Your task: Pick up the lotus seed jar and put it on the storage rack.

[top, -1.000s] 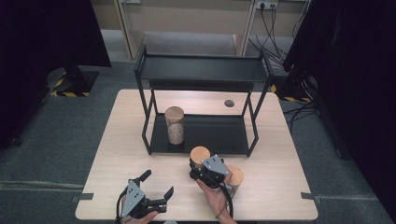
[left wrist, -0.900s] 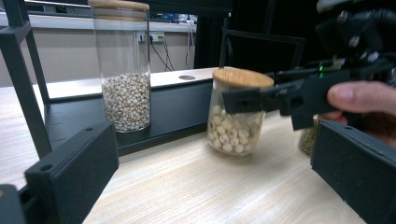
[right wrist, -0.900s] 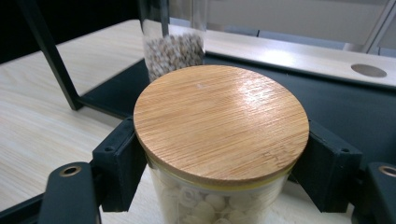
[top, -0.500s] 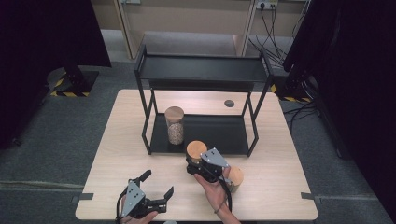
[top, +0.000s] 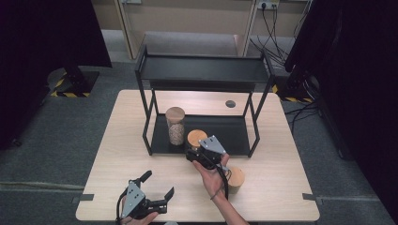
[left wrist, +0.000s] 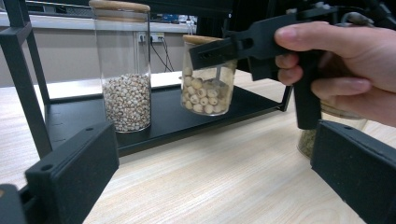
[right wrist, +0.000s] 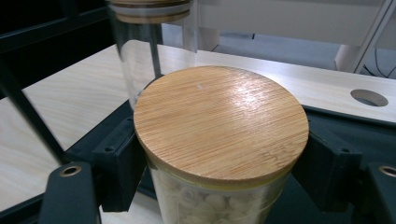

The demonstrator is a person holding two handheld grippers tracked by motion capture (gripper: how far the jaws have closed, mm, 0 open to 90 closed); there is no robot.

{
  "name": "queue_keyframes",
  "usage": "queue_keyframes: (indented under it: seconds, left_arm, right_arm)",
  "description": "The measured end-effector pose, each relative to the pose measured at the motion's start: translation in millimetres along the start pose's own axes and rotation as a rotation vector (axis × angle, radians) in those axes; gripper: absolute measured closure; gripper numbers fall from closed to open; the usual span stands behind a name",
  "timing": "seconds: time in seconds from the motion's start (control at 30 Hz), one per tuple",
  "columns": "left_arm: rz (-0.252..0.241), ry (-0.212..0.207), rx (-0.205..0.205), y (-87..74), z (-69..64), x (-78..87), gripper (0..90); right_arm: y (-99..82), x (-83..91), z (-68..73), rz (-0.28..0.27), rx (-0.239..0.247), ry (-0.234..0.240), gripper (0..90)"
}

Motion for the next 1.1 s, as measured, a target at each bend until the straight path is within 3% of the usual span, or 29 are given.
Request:
queue_keyframes:
  seconds: [0.2,0.97,1.1]
  left_arm:
    - [-0.003,0.0,-0.002,0.5,0.5,0.6,0.5]
    - [-0.002,-0.002,0.004,-0.6,0.2,0.2,0.5]
    - [0.001,-0.005,0.002,-0.5,0.0,0.0,0.5]
  right_arm:
    - [3.7,-15.1,0.9,0.008,0.009,-0.038,25.4]
    - [8.2,-52.4,-3.3,0.044,-0.016,-0.092,25.4]
    - [6.4,-56.3,-8.0,0.051,-0.042,-0.088,25.4]
Point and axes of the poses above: each handheld gripper's, and its own axes: x roughly backward along the jaws, y roughly out of its top, z roughly to its left, the point moved 5 cm from there along -x, roughly forward along the jaws, and after that the axes turned 2 degrees about -z, right-handed, at the moved point
